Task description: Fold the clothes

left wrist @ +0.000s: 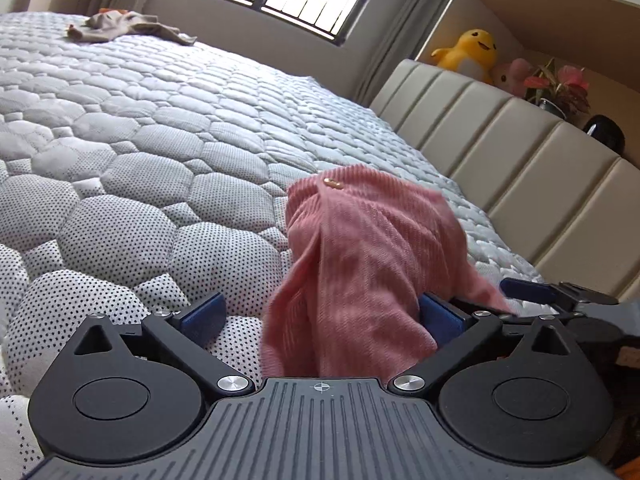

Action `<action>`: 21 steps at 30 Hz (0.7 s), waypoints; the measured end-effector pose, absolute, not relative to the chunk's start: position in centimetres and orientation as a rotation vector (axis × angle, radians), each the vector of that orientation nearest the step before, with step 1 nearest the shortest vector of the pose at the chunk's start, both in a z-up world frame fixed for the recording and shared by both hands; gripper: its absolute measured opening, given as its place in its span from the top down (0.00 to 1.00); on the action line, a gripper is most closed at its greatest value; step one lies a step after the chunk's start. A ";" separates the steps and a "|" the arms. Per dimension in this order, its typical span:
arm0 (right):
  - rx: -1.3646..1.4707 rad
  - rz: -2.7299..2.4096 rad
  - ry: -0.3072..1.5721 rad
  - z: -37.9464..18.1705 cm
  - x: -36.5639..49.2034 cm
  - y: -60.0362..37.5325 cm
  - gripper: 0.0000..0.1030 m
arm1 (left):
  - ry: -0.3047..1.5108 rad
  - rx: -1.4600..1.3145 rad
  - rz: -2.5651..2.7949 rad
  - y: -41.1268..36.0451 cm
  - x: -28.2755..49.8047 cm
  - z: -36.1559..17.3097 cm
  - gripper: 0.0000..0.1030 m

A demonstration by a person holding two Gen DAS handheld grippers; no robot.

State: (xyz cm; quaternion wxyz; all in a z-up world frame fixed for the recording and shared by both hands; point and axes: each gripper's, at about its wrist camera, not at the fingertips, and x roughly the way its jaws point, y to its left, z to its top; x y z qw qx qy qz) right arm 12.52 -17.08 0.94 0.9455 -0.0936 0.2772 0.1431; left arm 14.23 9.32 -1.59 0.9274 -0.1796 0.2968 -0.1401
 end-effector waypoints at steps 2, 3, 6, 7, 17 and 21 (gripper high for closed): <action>-0.140 0.276 0.585 1.0 12.2 -17.4 0.00 | 0.607 -0.375 -0.290 9.4 14.3 -1.6 0.00; -0.106 0.287 0.607 0.9 12.4 -17.9 0.00 | 0.607 -0.380 -0.292 9.5 14.3 -1.6 0.00; 0.012 0.357 0.663 1.5 13.3 -19.9 0.00 | 0.606 -0.385 -0.295 9.5 14.3 -1.7 0.00; 0.058 0.381 0.664 2.0 13.6 -20.6 0.00 | 0.604 -0.389 -0.296 9.5 14.2 -1.7 0.00; -0.043 0.328 0.651 3.6 20.2 -15.2 0.00 | 0.593 -0.433 -0.300 10.0 14.2 -2.0 0.00; -0.107 0.286 0.672 0.8 21.0 -14.5 0.00 | 0.590 -0.453 -0.306 10.2 14.2 -2.1 0.00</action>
